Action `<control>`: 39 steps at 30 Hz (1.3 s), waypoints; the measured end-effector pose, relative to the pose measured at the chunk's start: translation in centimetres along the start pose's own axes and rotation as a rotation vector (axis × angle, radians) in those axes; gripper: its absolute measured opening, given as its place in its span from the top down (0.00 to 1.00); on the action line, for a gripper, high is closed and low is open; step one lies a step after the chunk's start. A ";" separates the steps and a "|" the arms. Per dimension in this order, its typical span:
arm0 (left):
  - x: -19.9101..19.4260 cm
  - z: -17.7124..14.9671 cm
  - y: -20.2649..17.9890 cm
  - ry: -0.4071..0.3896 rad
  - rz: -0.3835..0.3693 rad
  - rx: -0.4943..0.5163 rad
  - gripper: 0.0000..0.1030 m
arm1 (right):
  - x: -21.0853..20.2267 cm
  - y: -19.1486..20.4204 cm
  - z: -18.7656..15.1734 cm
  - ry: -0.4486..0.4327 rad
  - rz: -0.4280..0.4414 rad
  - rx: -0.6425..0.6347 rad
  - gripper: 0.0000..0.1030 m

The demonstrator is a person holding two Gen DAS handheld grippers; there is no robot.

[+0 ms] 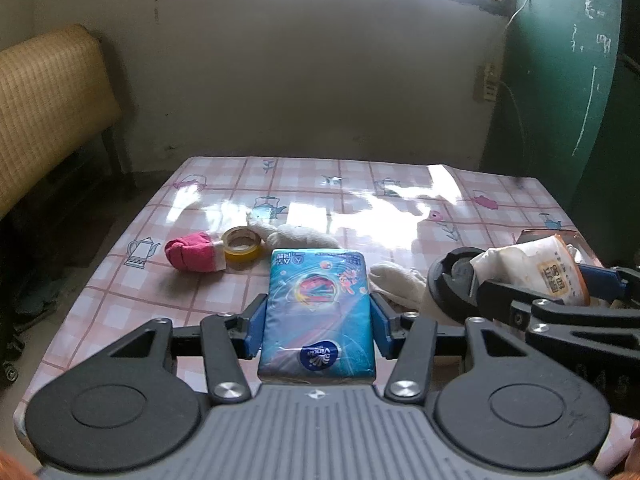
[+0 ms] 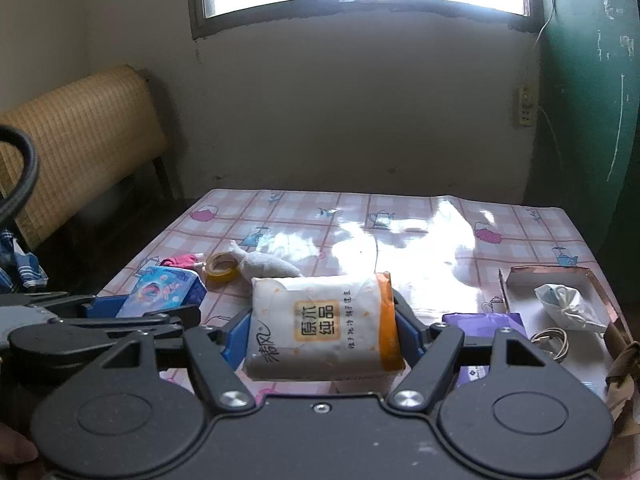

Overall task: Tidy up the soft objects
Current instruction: 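Carry the blue pack with the left tool while the right tool carries the white pack toward the tray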

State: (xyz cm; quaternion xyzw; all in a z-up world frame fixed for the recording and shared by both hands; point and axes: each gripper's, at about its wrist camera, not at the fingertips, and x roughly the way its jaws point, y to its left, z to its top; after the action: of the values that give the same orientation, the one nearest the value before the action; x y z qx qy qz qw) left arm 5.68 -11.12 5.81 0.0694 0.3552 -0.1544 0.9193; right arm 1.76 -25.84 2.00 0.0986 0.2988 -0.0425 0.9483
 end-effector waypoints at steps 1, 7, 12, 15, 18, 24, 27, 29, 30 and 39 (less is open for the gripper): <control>0.0 0.0 -0.1 0.000 -0.003 0.001 0.48 | -0.1 -0.2 0.0 -0.001 -0.001 0.002 0.17; 0.0 0.2 -1.0 -0.005 -0.013 0.014 0.48 | -0.5 -1.1 0.1 -0.008 -0.012 0.010 0.17; 0.2 0.4 -1.7 -0.005 -0.019 0.024 0.48 | -0.6 -2.0 0.2 -0.009 -0.021 0.015 0.17; 0.3 0.3 -2.3 -0.002 -0.023 0.027 0.48 | -0.7 -2.4 0.2 -0.007 -0.026 0.017 0.17; 0.5 0.3 -2.7 0.001 -0.030 0.033 0.48 | -0.8 -2.7 0.1 -0.007 -0.035 0.020 0.17; 0.9 0.4 -3.5 0.006 -0.043 0.046 0.48 | -0.8 -3.6 0.0 -0.006 -0.046 0.029 0.17; 1.1 0.3 -4.0 0.010 -0.048 0.051 0.48 | -0.8 -4.0 -0.1 -0.003 -0.055 0.034 0.17; 1.2 0.4 -4.2 0.012 -0.052 0.054 0.48 | -0.7 -4.3 -0.1 -0.002 -0.059 0.037 0.17; 1.3 0.4 -4.2 0.012 -0.055 0.054 0.48 | -0.7 -4.5 -0.1 -0.002 -0.061 0.039 0.17; 1.9 0.6 -5.5 0.016 -0.074 0.064 0.48 | -0.6 -6.1 -0.3 0.004 -0.081 0.047 0.17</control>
State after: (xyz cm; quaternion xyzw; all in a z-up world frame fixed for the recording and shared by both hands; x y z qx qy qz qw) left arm 5.51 -16.92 4.88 0.0868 0.3599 -0.1992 0.9073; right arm 0.30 -31.71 1.14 0.1087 0.3033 -0.0876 0.9426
